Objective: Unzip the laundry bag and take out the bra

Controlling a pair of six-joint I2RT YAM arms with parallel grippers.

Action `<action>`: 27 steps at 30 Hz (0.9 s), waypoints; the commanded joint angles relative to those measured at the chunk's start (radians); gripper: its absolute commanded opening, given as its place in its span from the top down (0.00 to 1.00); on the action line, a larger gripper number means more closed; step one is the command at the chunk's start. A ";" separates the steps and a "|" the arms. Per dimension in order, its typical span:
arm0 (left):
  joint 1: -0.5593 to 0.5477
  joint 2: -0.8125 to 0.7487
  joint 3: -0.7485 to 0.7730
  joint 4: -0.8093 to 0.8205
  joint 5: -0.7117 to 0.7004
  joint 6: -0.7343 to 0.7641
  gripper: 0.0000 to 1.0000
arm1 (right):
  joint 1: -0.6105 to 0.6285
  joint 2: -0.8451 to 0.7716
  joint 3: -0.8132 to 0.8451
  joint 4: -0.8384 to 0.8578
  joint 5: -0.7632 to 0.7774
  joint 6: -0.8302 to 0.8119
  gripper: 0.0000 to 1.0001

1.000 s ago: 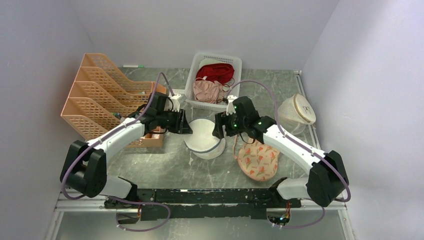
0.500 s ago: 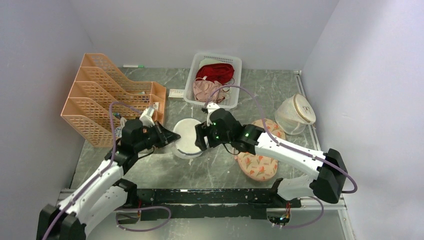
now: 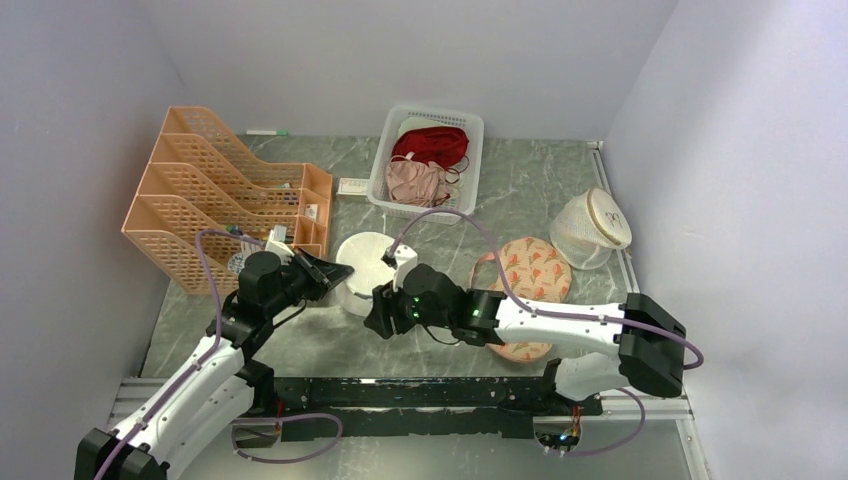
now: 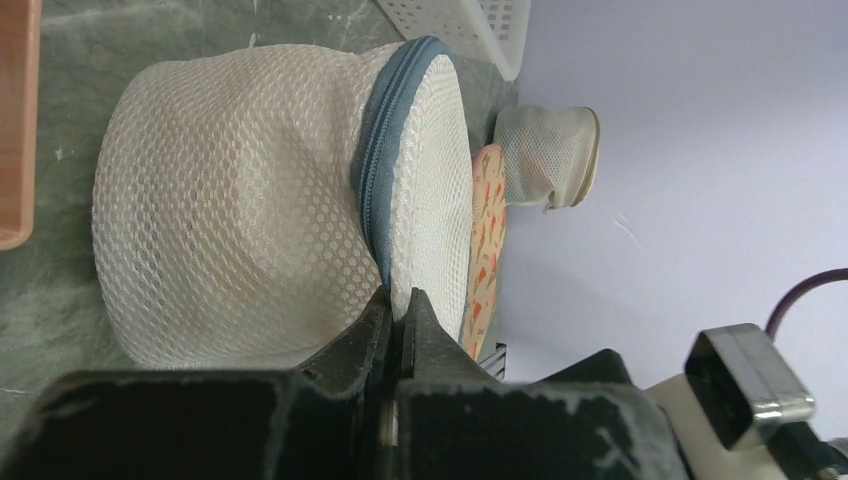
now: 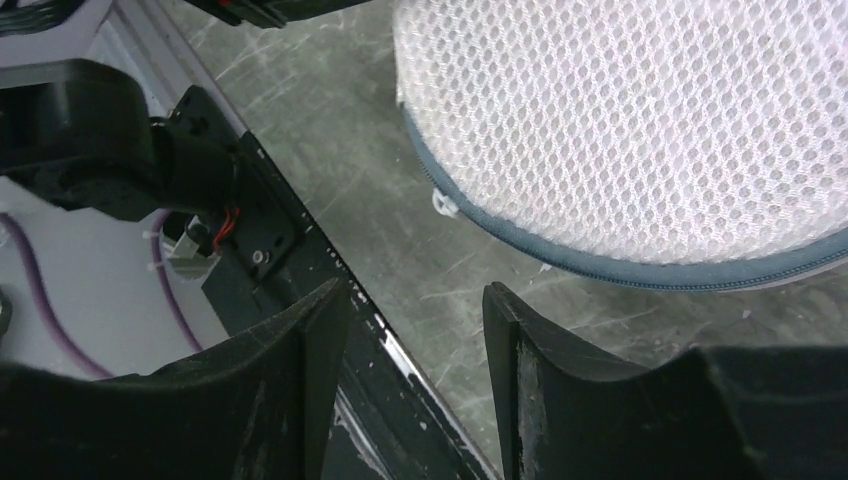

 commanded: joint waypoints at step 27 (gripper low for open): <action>0.004 -0.066 -0.027 0.022 0.011 -0.050 0.93 | 0.019 0.054 -0.099 0.211 0.354 0.146 1.00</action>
